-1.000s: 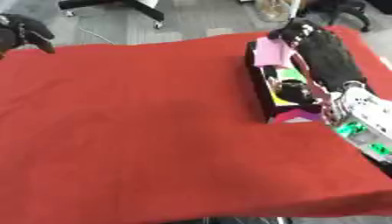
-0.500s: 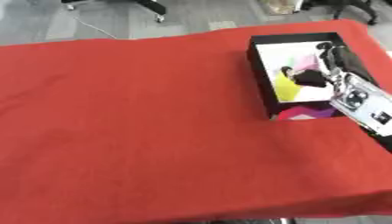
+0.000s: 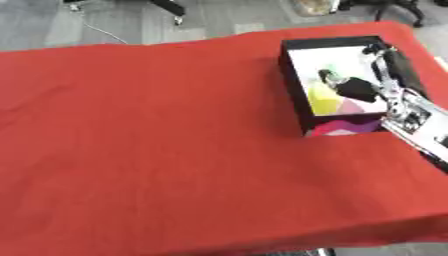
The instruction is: Pick up the objects with one hand, pass them to the other hand, and then place them into the box on the other side of the table.
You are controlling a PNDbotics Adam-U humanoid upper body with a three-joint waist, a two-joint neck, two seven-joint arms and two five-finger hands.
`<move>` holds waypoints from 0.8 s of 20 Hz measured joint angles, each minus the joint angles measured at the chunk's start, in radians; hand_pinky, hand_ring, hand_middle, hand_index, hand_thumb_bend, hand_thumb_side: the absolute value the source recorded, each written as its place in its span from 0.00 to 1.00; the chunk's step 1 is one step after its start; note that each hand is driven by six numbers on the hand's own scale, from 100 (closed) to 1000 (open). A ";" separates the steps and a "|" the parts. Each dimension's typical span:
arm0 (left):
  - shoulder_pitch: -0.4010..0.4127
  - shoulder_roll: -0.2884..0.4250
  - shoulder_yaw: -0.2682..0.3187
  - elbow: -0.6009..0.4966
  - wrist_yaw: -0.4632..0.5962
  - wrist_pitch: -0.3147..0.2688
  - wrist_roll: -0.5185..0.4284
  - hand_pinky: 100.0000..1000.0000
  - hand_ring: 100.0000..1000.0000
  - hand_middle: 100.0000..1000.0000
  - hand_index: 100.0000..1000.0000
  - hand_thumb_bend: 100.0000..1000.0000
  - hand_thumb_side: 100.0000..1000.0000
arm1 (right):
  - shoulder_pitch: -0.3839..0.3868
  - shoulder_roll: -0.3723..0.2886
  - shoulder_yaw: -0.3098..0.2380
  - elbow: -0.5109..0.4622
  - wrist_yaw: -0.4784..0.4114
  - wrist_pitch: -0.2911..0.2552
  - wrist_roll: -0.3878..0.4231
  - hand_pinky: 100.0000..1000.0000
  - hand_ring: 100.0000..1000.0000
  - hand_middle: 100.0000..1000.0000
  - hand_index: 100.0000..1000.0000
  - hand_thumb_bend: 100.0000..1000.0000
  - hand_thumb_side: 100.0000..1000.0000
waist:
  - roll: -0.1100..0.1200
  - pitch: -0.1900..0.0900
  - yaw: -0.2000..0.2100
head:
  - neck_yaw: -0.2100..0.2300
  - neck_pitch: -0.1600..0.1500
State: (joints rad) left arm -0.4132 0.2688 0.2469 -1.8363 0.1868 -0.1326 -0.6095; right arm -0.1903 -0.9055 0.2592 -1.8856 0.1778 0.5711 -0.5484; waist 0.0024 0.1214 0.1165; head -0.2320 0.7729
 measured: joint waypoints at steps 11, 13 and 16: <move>0.085 -0.158 0.045 -0.119 -0.116 0.072 0.204 0.75 0.60 0.66 0.81 0.00 0.81 | 0.081 0.377 0.007 -0.093 0.503 -0.203 -0.203 0.66 0.99 0.68 0.85 0.10 0.41 | -0.029 -0.016 -0.067 | 0.223 0.000; 0.108 -0.180 0.045 -0.133 -0.123 0.078 0.228 0.75 0.61 0.66 0.82 0.00 0.84 | 0.081 0.454 0.022 -0.093 0.543 -0.229 -0.229 0.64 1.00 0.66 0.84 0.10 0.41 | -0.029 -0.016 -0.080 | 0.259 0.000; 0.135 -0.192 0.044 -0.140 -0.123 0.079 0.250 0.75 0.61 0.67 0.83 0.02 0.87 | 0.080 0.557 0.040 -0.093 0.575 -0.249 -0.249 0.62 1.00 0.65 0.82 0.10 0.42 | -0.028 -0.015 -0.092 | 0.297 0.000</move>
State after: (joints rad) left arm -0.2784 0.0763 0.2914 -1.9765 0.0636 -0.0541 -0.3597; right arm -0.1104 -0.3488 0.2990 -1.9789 0.7529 0.3222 -0.7972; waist -0.0252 0.1068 0.0246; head 0.0649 0.7728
